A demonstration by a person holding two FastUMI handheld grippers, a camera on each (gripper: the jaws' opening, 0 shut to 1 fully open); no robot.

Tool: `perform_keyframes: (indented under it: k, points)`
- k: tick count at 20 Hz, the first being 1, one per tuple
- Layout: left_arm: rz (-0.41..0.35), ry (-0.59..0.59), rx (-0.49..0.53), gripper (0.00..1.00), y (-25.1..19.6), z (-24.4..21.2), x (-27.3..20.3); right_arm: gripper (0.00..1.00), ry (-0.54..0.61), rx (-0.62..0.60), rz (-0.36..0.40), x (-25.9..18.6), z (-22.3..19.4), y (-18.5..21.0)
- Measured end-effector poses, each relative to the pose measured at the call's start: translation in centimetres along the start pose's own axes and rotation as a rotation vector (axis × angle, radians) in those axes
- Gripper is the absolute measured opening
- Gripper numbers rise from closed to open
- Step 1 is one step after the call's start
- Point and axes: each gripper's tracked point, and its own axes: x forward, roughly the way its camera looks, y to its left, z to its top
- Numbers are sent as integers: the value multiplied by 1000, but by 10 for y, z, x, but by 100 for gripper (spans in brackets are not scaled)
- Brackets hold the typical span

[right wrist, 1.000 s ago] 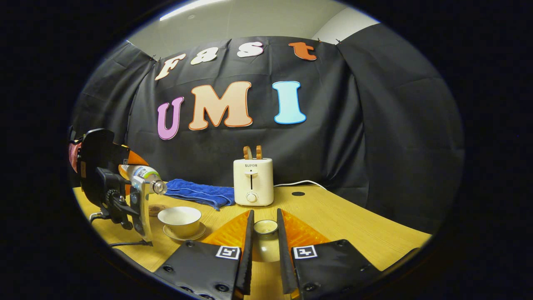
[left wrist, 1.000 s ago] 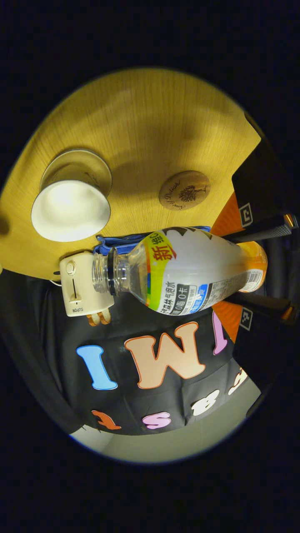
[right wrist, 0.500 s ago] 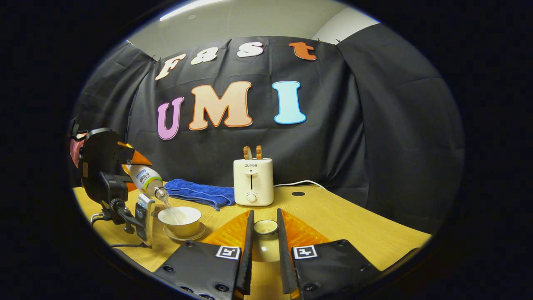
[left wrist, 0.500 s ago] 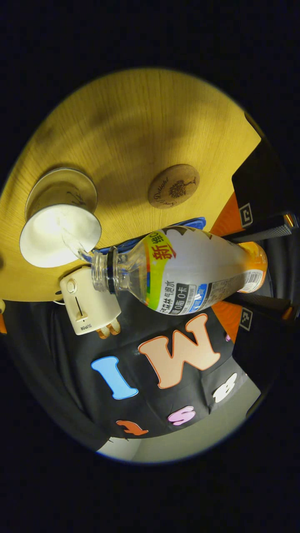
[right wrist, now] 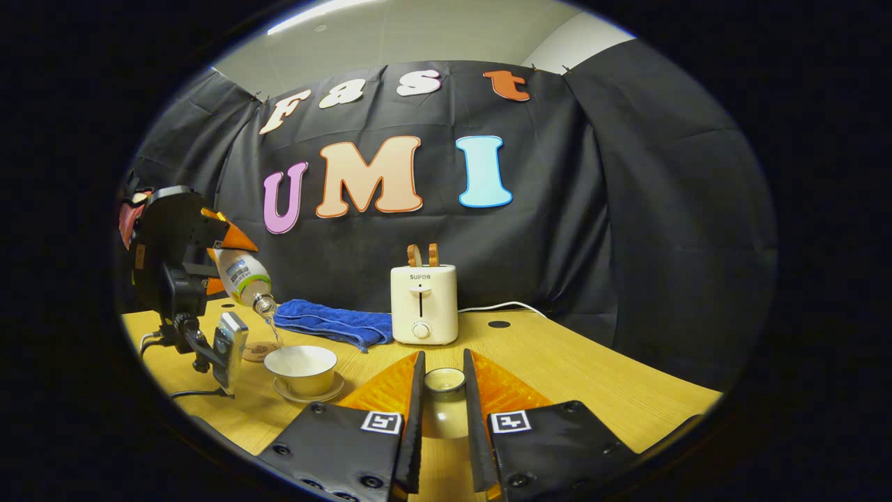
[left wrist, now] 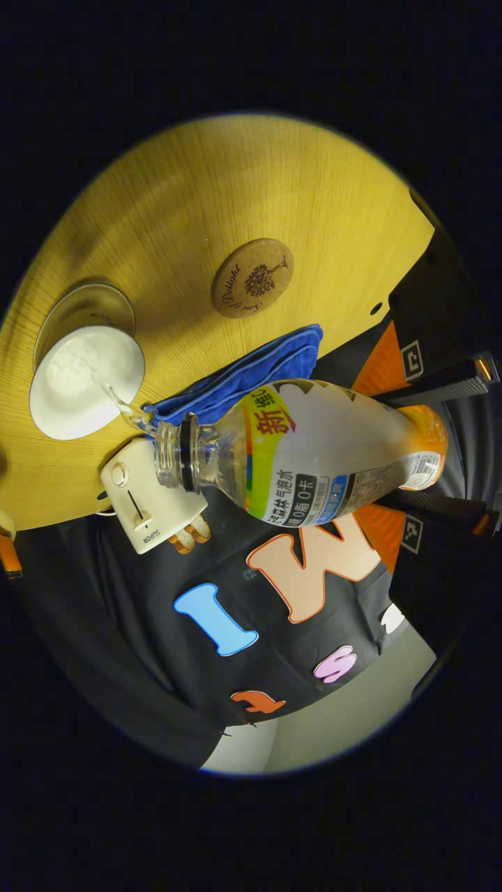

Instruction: Open the teacup lid with one hand, grasp the water bottle and pour water into the teacup with the other hand; after pouring, place the water bottle on the coaster and then close the teacup lid.

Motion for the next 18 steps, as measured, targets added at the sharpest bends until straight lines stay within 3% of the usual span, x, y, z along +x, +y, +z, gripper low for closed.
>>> perform_keyframes:
  k: [6,13,18]
  points:
    - [45,-4,88,54,24,0,-2,31,0,0,-4,0,0,-1]
    - [54,-9,112,54,27,5,-1,32,1,0,5,0,1,0]
    - [-4,-15,13,55,2,9,3,32,0,1,15,0,1,2]
